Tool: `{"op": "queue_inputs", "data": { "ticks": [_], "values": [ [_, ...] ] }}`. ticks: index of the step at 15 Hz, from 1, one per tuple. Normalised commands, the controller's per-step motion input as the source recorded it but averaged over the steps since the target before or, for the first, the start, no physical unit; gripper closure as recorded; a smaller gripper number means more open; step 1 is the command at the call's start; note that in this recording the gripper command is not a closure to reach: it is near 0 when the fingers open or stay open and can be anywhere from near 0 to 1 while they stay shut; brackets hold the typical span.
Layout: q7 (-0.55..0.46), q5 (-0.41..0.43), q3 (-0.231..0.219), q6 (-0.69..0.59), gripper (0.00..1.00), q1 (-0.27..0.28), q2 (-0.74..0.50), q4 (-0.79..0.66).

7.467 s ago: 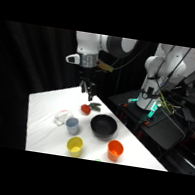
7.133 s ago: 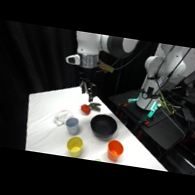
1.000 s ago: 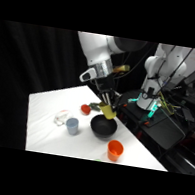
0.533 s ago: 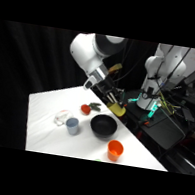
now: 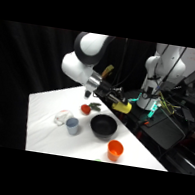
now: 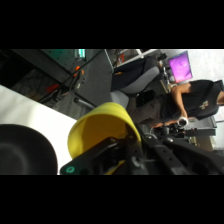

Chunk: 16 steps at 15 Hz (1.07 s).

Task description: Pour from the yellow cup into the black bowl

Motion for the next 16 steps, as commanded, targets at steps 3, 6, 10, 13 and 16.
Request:
{"op": "queue_inputs", "data": {
  "ticks": [3,6,10,13,16],
  "values": [
    [0.10,0.104,0.038,-0.18,0.13,-0.034,0.15,0.29],
    [0.19,-0.061,0.017,0.33,0.13,0.074,-0.11,0.04],
    [0.29,-0.214,0.039,0.55,0.13,0.151,-0.30,-0.14],
    [0.40,-0.275,0.070,0.47,0.13,0.155,-0.41,-0.19],
    [0.46,-0.142,0.065,0.46,0.13,0.107,-0.37,-0.09]
  ]
}}
